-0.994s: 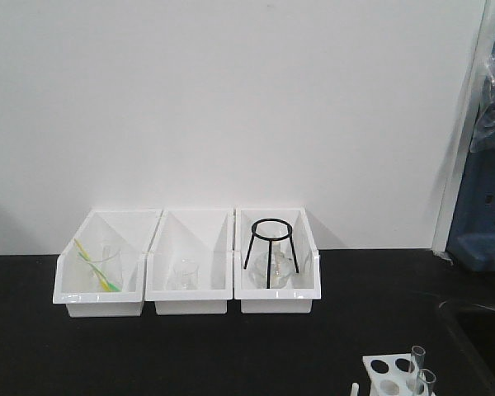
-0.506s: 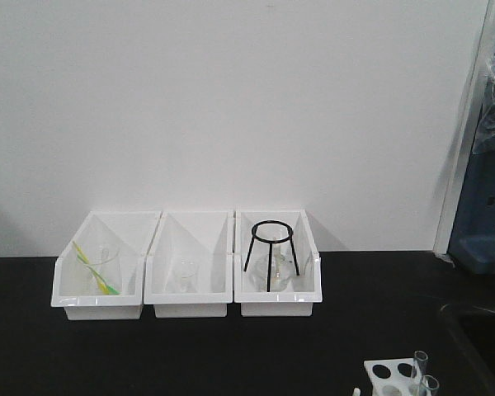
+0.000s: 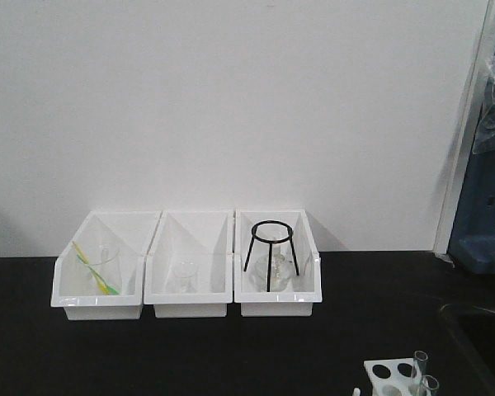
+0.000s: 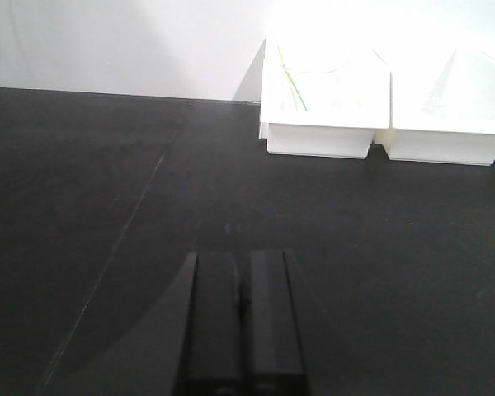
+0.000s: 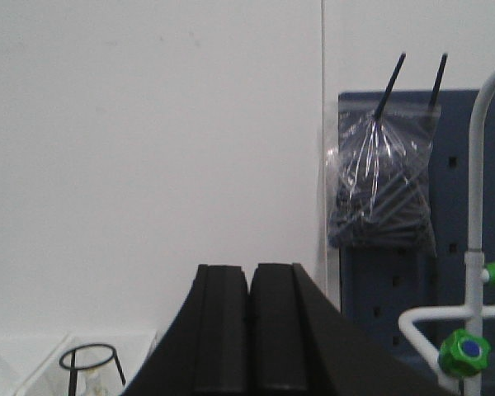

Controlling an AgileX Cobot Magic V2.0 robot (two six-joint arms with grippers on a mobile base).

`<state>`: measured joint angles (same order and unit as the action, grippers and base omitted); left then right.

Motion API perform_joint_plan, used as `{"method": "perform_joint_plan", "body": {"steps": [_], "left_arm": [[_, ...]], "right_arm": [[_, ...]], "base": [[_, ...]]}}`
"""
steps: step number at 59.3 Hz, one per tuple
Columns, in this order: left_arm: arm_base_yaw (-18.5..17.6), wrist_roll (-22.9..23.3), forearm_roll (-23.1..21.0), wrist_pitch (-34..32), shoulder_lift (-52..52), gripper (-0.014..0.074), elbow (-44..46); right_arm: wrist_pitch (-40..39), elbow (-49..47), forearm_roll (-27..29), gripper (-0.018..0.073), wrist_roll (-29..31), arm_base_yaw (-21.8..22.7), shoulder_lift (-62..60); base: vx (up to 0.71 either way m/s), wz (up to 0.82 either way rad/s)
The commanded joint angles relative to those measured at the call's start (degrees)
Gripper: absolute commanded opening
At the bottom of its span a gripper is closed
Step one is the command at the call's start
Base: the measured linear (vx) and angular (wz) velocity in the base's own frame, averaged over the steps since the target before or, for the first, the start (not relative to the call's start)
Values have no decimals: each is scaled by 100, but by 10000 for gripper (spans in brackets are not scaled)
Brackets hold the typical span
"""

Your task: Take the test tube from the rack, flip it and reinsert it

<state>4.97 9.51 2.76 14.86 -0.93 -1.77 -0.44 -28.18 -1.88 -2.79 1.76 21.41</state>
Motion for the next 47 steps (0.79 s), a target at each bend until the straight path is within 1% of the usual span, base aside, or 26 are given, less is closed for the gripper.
{"method": "perform_joint_plan", "body": {"steps": [1,8,17,22,26,31,37,43,47], "left_arm": [[-39,3,-26,-454,-65,-6,-12],[-39,3,-26,-454,-65,-6,-12],[-39,3,-26,-454,-65,-6,-12],[-39,3,-26,-454,-65,-6,-12],[-39,3,-26,-454,-65,-6,-12],[-39,3,-26,-454,-65,-6,-12],[-39,3,-26,-454,-65,-6,-12],[-39,3,-26,-454,-65,-6,-12],[-39,3,-26,-454,-65,-6,-12]], "right_arm": [[-384,-202,-29,-6,-2,37,440],[-391,-202,-29,22,-2,37,683],[-361,-202,-29,124,-2,37,739],[-361,-202,-83,203,25,37,739],[-361,-202,-138,296,25,37,739],[-361,-202,-208,435,25,37,739],[-417,-202,-201,559,18,37,739],[-448,-202,-121,623,-36,37,739],[-511,-202,75,627,-163,37,740]], "base": [[0,0],[0,0],[0,0],[0,0],[0,0],[0,0],[0,0],[0,0],[0,0]]}}
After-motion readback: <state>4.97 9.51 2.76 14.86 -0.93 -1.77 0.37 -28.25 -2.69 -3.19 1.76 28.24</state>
